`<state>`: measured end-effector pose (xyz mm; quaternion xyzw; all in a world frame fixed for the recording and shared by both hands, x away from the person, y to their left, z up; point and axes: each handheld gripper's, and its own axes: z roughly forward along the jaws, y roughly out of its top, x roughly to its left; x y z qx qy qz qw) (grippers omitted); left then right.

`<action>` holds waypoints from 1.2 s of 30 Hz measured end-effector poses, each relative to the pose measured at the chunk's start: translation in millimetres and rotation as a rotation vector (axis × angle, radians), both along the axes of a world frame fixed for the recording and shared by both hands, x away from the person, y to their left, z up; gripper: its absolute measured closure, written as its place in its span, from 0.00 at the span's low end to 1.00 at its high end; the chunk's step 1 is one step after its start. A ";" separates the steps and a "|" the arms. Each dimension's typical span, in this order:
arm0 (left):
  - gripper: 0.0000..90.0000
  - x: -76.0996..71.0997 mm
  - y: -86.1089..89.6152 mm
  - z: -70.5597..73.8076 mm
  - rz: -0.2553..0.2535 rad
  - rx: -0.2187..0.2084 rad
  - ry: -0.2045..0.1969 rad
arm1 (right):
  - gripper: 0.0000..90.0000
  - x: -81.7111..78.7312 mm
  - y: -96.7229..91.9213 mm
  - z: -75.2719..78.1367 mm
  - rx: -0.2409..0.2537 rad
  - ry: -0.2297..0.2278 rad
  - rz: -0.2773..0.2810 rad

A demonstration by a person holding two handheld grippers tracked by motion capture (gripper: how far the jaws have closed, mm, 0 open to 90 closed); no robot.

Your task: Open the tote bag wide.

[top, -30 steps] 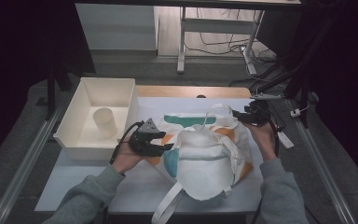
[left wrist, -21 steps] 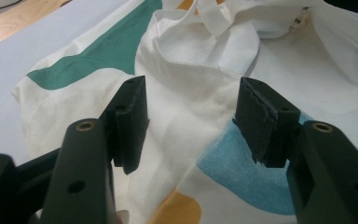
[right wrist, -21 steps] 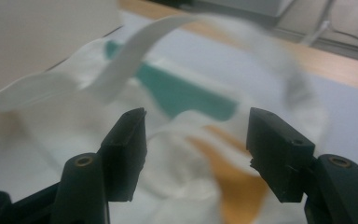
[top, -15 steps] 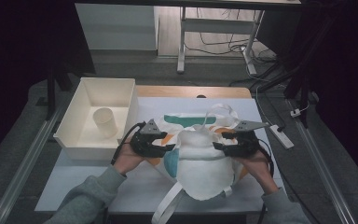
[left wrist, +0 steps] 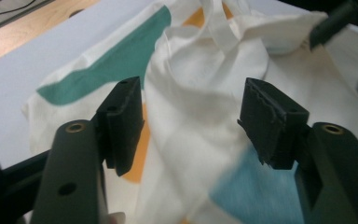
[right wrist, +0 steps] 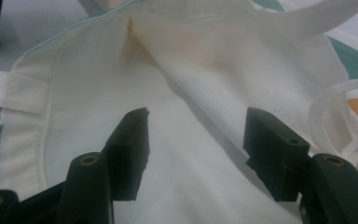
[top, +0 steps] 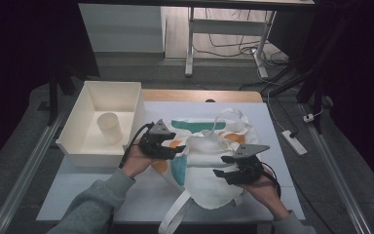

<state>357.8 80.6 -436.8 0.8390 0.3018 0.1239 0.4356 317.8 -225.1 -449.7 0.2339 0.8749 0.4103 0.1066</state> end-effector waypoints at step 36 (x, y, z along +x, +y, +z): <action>0.93 83.4 -50.0 -42.0 -0.047 0.242 0.210 | 0.40 -21.3 32.8 -15.9 -0.088 0.079 0.165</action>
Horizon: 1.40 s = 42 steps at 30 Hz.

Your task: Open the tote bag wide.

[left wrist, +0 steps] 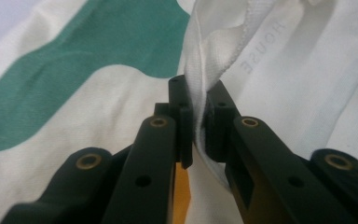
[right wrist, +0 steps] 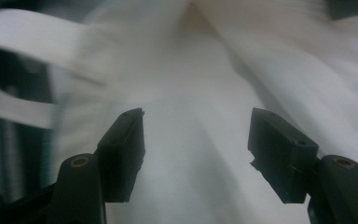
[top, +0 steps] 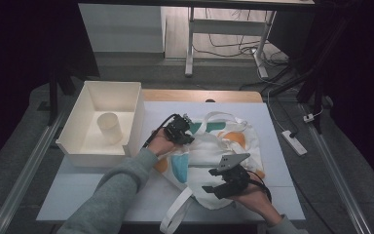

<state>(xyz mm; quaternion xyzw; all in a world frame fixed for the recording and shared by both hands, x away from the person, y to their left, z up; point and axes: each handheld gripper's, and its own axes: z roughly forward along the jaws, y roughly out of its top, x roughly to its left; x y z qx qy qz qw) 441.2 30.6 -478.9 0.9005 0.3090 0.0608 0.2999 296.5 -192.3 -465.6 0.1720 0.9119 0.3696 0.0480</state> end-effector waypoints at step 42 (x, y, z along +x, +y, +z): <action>0.94 -0.7 23.0 18.6 0.077 -0.117 -0.062 | 0.78 -39.1 -0.3 -19.1 -0.290 -0.255 -0.122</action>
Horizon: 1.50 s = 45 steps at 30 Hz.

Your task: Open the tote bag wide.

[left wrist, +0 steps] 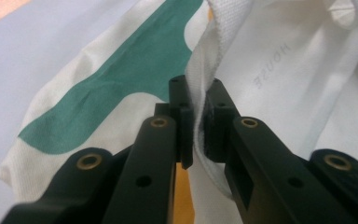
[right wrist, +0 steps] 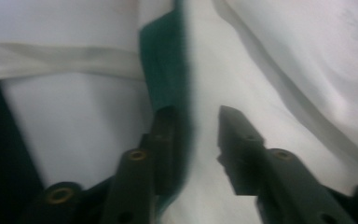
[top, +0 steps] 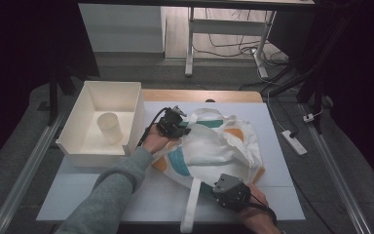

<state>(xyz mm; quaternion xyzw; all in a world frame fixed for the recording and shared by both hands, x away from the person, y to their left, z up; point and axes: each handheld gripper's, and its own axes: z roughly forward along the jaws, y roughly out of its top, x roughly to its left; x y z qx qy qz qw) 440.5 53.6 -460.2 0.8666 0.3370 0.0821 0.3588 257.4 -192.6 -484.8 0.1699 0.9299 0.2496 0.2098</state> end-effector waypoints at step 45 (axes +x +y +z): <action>0.94 -20.1 9.6 41.2 0.003 -0.133 -0.162 | 0.63 -28.9 28.9 40.4 0.343 0.221 0.285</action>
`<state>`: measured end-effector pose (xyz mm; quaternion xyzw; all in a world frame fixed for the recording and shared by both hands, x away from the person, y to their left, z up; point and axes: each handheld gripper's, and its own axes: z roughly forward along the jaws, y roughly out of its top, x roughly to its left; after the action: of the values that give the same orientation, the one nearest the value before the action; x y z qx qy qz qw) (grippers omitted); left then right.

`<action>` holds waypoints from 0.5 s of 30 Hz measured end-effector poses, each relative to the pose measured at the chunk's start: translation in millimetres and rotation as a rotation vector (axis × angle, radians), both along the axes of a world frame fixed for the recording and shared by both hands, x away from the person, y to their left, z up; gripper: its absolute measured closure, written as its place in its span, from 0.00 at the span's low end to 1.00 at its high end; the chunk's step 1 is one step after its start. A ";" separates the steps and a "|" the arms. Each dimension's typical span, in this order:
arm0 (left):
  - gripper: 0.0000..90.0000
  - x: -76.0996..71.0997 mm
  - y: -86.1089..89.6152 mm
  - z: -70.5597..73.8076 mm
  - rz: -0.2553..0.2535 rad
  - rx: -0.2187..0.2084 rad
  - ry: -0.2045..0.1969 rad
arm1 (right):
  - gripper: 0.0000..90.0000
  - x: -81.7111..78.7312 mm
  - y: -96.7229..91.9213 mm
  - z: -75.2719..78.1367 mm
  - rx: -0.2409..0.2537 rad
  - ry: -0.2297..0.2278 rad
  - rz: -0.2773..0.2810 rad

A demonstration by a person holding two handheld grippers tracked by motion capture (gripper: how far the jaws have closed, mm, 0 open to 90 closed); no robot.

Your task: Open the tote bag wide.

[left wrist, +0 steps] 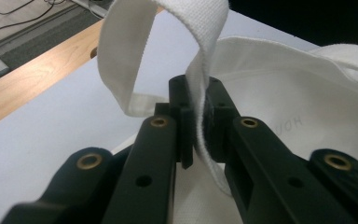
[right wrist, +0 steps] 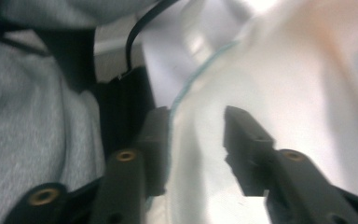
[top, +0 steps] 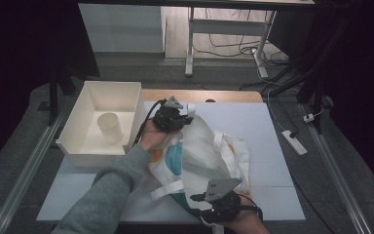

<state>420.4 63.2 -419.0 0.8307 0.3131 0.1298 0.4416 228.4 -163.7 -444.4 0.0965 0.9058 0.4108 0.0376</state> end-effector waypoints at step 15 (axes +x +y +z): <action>0.94 -5.8 3.7 -6.5 0.014 0.002 0.015 | 0.55 40.0 -43.1 21.0 0.008 -0.074 -0.285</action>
<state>414.5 66.9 -425.5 0.8299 0.3219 0.1271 0.4376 268.4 -206.8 -423.4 0.2089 0.8793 0.4081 0.1287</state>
